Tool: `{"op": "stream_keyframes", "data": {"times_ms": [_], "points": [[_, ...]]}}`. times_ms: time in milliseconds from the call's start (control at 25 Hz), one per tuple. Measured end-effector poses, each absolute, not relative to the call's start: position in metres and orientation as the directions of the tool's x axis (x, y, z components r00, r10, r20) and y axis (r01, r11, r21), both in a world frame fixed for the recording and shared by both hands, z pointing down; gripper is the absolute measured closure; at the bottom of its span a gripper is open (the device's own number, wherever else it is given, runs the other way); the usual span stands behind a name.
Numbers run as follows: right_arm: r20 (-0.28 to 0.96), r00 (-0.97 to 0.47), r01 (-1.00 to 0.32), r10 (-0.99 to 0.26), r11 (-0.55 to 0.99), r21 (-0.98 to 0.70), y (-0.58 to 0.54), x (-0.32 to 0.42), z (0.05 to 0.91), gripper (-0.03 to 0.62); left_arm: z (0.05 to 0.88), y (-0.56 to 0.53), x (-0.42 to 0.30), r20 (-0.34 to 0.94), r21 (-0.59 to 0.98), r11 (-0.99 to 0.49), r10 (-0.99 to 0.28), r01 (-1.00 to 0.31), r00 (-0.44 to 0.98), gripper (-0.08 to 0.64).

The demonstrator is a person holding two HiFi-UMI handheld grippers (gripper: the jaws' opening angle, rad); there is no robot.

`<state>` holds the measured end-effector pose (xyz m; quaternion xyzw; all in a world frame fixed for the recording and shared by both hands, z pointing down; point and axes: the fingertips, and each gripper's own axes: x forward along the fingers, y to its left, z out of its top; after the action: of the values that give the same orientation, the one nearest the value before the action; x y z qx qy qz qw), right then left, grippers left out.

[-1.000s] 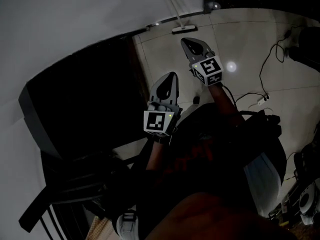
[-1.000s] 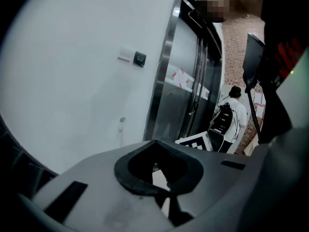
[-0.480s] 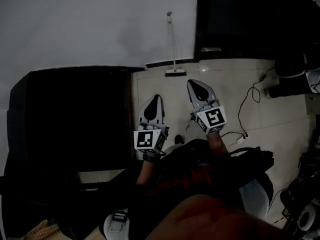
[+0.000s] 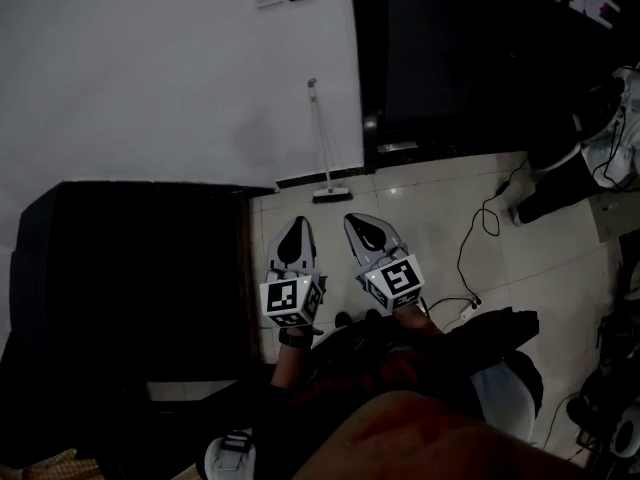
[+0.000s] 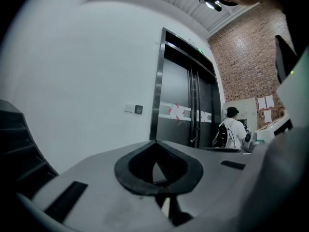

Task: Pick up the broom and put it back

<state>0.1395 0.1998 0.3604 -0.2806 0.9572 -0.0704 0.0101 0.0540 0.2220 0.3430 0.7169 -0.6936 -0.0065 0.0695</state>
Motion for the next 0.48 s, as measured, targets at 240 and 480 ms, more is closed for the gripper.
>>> {"op": "stream_keyframes", "data": {"times_ms": [240, 480], "points": [[0.034, -0.839, -0.542, -0.543, 0.829, -0.14, 0.185, 0.147, 0.368, 0.592, 0.349, 0.213, 0.064, 0.098, 0.096, -0.05, -0.993, -0.994, 0.059, 0.555], [0.03, -0.841, -0.54, -0.54, 0.833, -0.122, 0.19, 0.137, 0.364, 0.592, 0.348, 0.217, 0.051, 0.09, 0.099, -0.06, -0.994, -0.993, 0.068, 0.555]]}}
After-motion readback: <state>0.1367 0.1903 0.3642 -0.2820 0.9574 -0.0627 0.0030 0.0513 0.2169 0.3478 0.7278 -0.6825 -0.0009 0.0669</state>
